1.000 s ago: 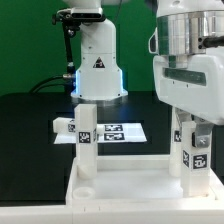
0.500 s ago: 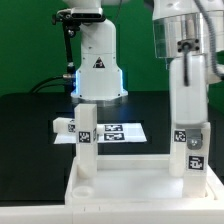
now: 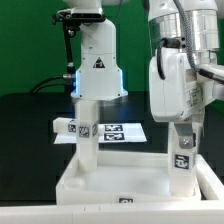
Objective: Assemble desk
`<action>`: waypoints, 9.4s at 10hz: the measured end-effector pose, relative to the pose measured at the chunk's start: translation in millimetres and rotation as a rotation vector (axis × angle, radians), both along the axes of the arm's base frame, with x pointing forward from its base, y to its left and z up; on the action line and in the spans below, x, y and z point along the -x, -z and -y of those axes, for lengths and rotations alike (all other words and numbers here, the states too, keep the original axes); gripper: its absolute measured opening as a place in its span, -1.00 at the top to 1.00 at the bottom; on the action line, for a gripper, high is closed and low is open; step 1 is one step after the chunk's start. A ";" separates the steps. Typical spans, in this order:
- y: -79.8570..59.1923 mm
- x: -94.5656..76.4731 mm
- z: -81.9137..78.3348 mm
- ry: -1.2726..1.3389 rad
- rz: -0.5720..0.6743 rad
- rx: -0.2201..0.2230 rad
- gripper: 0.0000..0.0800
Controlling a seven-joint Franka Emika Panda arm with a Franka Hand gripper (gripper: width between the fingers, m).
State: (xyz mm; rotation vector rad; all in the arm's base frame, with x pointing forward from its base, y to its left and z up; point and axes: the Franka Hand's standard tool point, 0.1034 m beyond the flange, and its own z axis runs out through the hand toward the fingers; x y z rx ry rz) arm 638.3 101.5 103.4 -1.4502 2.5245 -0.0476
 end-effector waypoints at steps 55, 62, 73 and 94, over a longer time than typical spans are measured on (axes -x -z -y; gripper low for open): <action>61.2 317.3 175.5 -0.616 0.124 -0.505 -0.62; 90.3 337.9 170.0 -0.573 0.048 -0.493 -0.62; 77.0 304.4 213.5 -0.709 0.046 -0.439 0.29; 88.8 302.3 254.6 -1.349 0.271 -0.343 0.02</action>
Offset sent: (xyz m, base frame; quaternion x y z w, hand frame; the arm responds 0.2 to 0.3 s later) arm -0.0233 -0.0189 0.0721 0.0375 -0.0391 -0.0569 0.9969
